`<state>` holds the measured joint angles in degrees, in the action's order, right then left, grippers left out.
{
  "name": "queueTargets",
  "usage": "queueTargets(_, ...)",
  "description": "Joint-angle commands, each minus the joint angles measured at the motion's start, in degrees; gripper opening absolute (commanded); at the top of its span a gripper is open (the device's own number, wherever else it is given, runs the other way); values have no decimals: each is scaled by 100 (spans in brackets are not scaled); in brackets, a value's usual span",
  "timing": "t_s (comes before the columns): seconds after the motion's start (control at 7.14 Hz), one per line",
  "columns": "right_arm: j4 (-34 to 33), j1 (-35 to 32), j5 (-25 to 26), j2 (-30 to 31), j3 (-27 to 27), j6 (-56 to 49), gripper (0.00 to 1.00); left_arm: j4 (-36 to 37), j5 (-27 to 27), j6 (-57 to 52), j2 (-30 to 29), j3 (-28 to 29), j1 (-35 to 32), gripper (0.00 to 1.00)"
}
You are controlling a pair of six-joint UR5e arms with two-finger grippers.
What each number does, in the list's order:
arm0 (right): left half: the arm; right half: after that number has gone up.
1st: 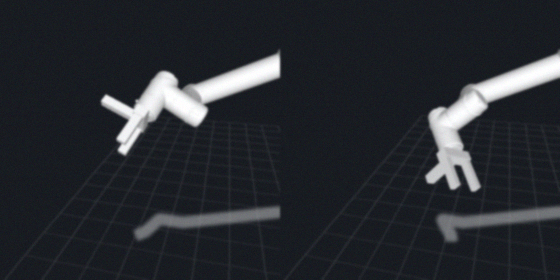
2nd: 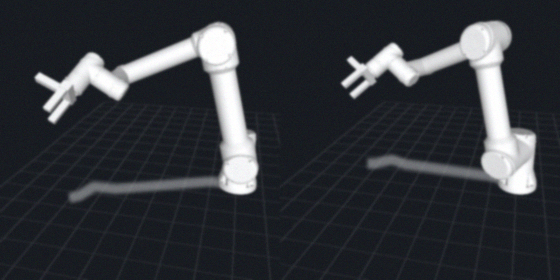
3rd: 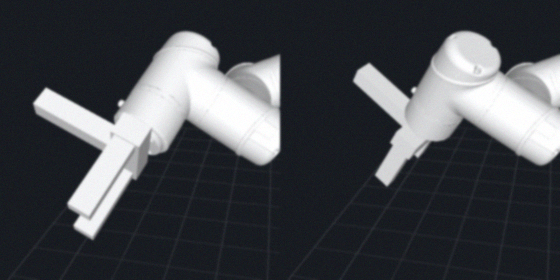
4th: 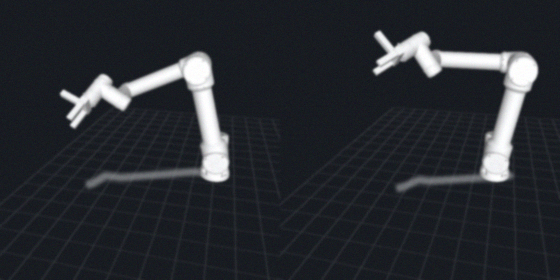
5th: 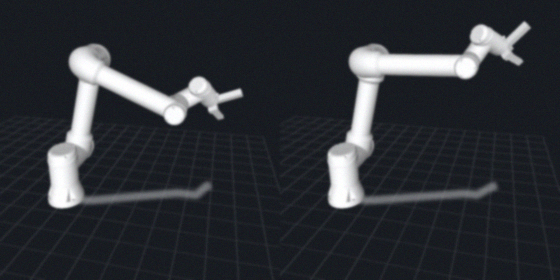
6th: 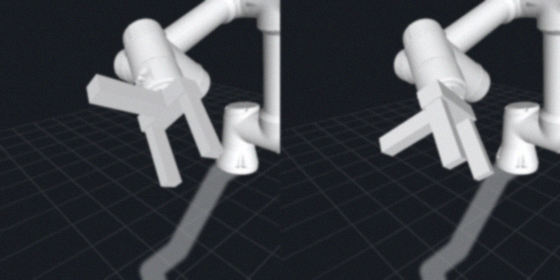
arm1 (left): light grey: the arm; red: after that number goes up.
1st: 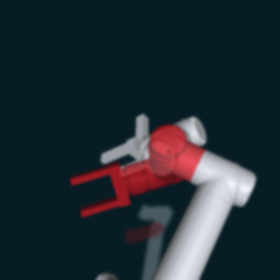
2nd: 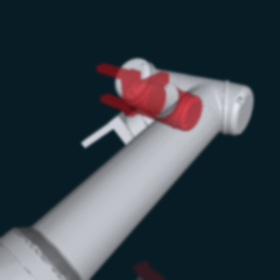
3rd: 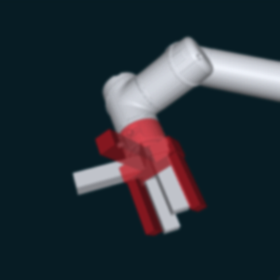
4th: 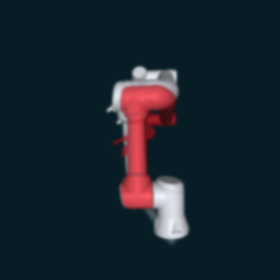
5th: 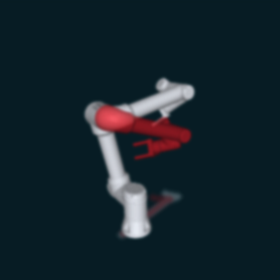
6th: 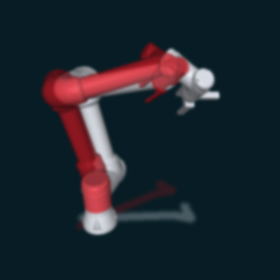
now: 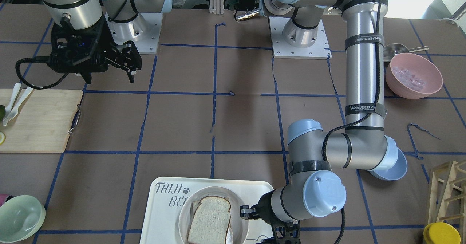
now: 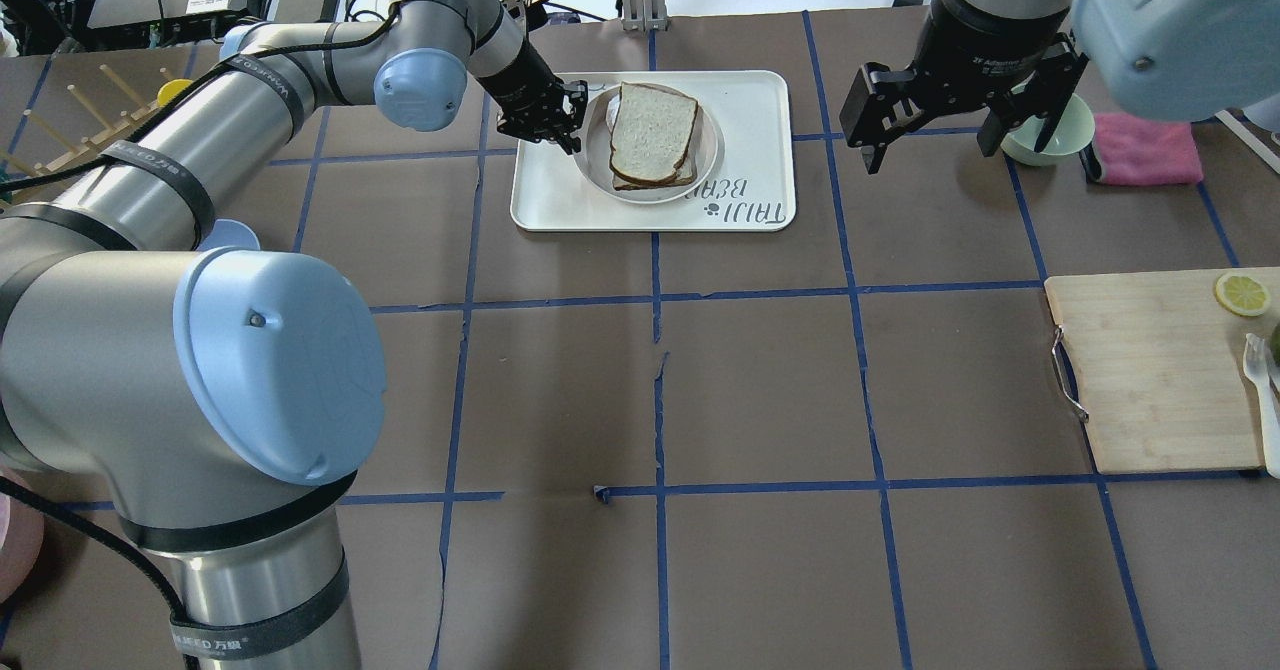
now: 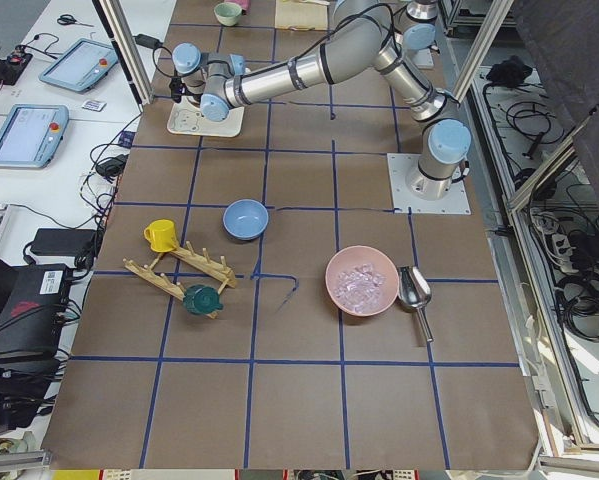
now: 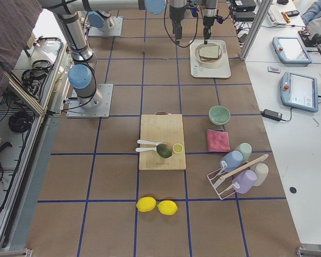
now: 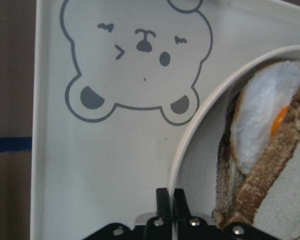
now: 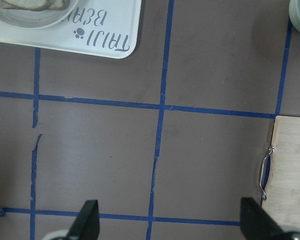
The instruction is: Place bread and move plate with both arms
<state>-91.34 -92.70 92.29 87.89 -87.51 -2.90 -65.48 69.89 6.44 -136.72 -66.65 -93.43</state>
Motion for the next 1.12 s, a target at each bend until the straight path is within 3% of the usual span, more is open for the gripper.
queueTargets(0.0,2,-3,0,0,-3,0,100,-8,24,-2,57,12,-17,100)
queueTargets(0.14,-7,-3,0,0,-3,0,100,-78,120,-72,205,12,-18,100)
queueTargets(0.28,-7,-3,0,0,-3,0,100,-226,556,-125,485,-23,-9,100)
queueTargets(0.56,-7,-3,0,0,-3,0,100,-1268,788,-396,1170,-58,105,100)
queueTargets(0.84,-7,-3,0,0,-3,0,100,-2218,1839,-424,1969,-190,149,100)
queueTargets(0.98,-7,-3,0,0,-3,0,100,-2545,1878,-450,2347,-347,176,100)
